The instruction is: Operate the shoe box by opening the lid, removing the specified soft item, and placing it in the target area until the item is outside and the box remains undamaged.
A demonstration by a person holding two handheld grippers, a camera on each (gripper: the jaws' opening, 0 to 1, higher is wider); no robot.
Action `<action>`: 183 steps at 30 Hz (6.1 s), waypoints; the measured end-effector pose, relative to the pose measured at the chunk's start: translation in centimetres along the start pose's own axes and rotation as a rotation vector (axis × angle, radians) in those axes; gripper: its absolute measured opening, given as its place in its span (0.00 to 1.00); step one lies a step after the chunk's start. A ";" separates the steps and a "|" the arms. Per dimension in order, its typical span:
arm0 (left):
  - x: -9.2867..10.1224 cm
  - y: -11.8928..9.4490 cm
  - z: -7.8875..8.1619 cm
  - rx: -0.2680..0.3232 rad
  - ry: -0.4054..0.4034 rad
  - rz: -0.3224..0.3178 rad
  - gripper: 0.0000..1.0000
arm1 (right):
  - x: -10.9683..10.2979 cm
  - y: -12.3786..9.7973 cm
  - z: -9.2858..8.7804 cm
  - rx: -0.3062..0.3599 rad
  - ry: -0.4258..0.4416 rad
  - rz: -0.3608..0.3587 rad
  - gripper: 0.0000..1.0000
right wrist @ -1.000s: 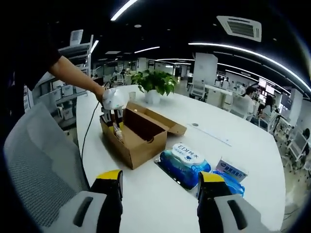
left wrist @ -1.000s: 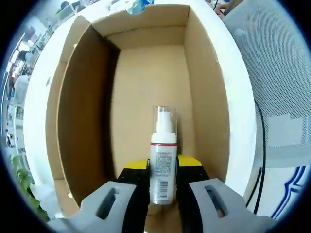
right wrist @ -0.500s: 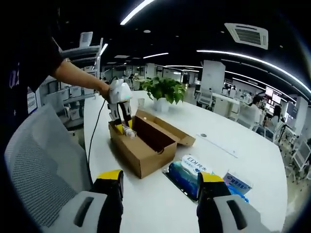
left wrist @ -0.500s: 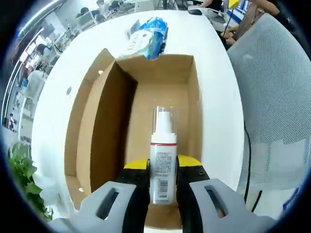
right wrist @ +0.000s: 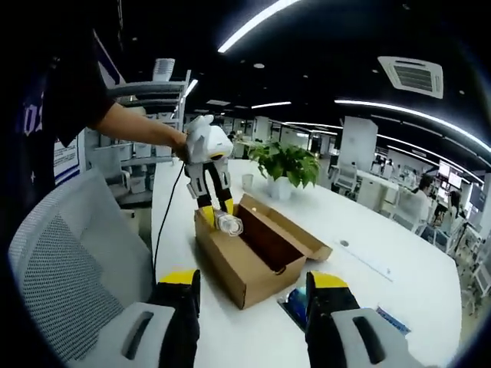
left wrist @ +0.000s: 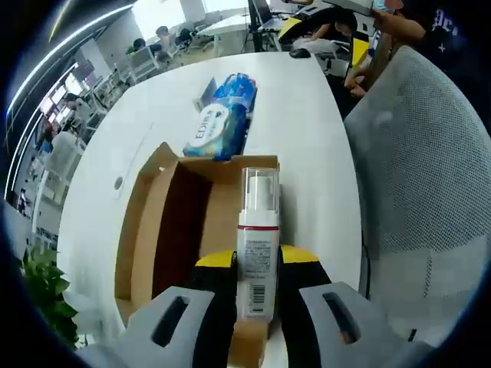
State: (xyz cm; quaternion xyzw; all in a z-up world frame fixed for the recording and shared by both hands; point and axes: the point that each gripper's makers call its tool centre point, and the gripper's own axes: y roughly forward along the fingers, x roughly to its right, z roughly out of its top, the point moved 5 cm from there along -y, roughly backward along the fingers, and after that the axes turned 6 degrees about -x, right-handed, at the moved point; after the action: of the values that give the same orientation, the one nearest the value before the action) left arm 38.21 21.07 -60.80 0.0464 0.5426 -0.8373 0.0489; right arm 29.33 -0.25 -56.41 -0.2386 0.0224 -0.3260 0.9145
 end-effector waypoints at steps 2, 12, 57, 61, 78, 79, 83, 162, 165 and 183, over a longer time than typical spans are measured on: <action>0.6 -0.2 0.7 0.022 0.007 -0.001 0.17 | -0.4 0.2 0.3 0.013 -0.010 0.009 0.50; 2.8 -1.1 3.4 0.113 0.017 -0.005 0.17 | -2.4 1.2 2.3 0.047 -0.085 0.072 0.44; 7.0 -1.1 9.6 0.268 0.250 -0.009 0.18 | -4.5 1.2 2.5 -0.041 -0.339 0.134 0.14; 7.0 -1.1 9.6 0.268 0.261 -0.011 0.19 | -4.5 1.2 2.7 -0.051 -0.325 0.133 0.12; 5.4 -1.7 9.6 0.324 0.200 0.038 0.30 | -3.5 1.8 3.5 -0.079 -0.321 0.135 0.11; 5.2 -1.8 9.5 0.328 0.189 0.046 0.31 | -3.5 1.8 3.5 -0.079 -0.327 0.133 0.11; 4.5 -2.1 8.9 0.341 0.150 0.083 0.37 | -2.9 1.8 3.8 -0.089 -0.319 0.139 0.12; 7.2 -7.7 -7.8 0.427 -0.626 0.454 0.99 | 21.7 15.0 -0.6 -0.933 -0.572 0.225 0.13; 7.3 -7.8 -8.2 0.425 -0.641 0.467 0.99 | 21.8 15.6 -1.2 -0.961 -0.556 0.237 0.13; 7.9 -7.6 -9.9 0.400 -0.699 0.480 0.96 | 22.2 17.2 -3.3 -1.052 -0.546 0.275 0.14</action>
State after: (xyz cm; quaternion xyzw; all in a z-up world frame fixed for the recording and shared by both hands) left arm 29.65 32.91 -59.00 -0.1058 0.2954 -0.8559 0.4110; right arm 56.21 -3.49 -64.58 -0.7285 -0.0243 -0.0770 0.6803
